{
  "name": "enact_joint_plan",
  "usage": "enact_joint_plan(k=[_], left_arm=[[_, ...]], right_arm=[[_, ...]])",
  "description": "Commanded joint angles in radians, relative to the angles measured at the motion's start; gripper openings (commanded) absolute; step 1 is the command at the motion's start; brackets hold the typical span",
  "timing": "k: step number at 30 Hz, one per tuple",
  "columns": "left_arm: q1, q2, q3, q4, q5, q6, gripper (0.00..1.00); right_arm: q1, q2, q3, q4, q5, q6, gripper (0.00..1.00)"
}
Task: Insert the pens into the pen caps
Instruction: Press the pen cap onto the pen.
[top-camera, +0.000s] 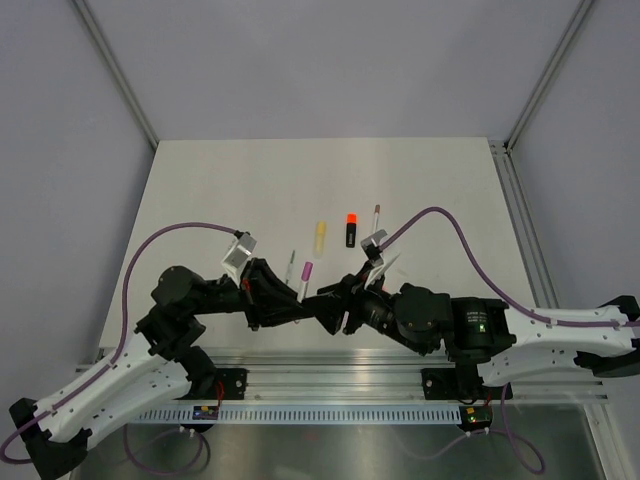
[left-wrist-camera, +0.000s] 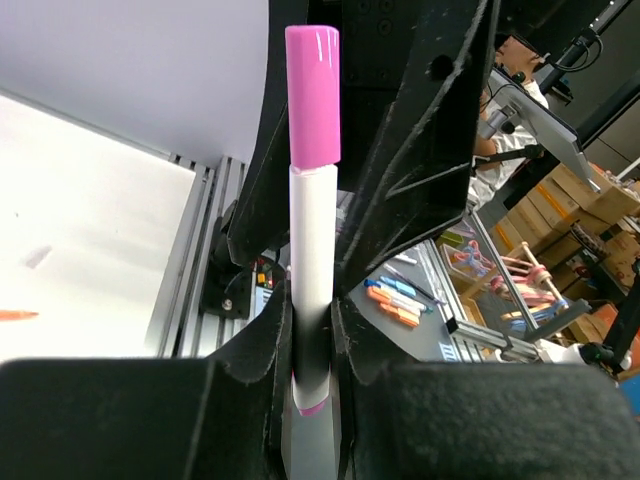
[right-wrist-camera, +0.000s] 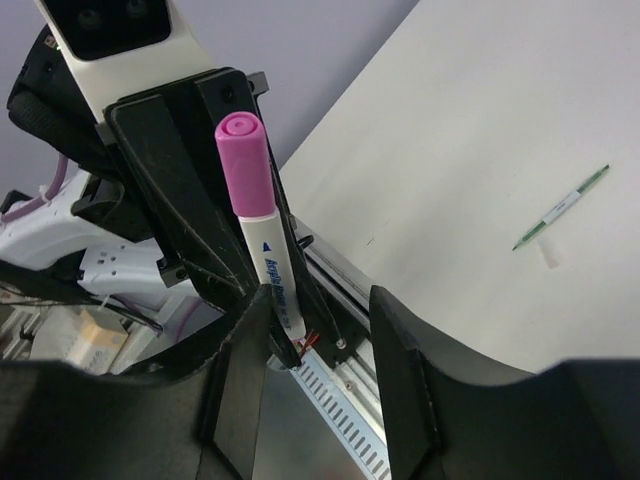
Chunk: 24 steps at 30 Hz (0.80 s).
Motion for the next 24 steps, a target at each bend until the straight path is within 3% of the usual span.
enact_joint_plan(k=[1,10,14,20,24], left_arm=[[-0.017,-0.004,-0.004,0.162,-0.138,0.023,0.00],[-0.019,-0.058,-0.039,0.165,-0.166,0.052,0.00],[-0.019,-0.062,-0.039,0.180,-0.157,0.049,0.00],[-0.019,-0.052,-0.064,0.244,-0.119,0.011,0.00],[-0.021,-0.065,-0.074,0.217,-0.145,0.031,0.00]], right_arm=[[-0.010,0.015,0.039,-0.057,-0.202,-0.145,0.54],[-0.082,-0.103,0.090,-0.065,-0.387,-0.295,0.67],[-0.120,-0.134,0.077,0.027,-0.428,-0.383,0.75],[-0.249,-0.051,0.139,0.113,-0.551,-0.406,0.76],[-0.289,0.000,0.185,0.153,-0.540,-0.389,0.77]])
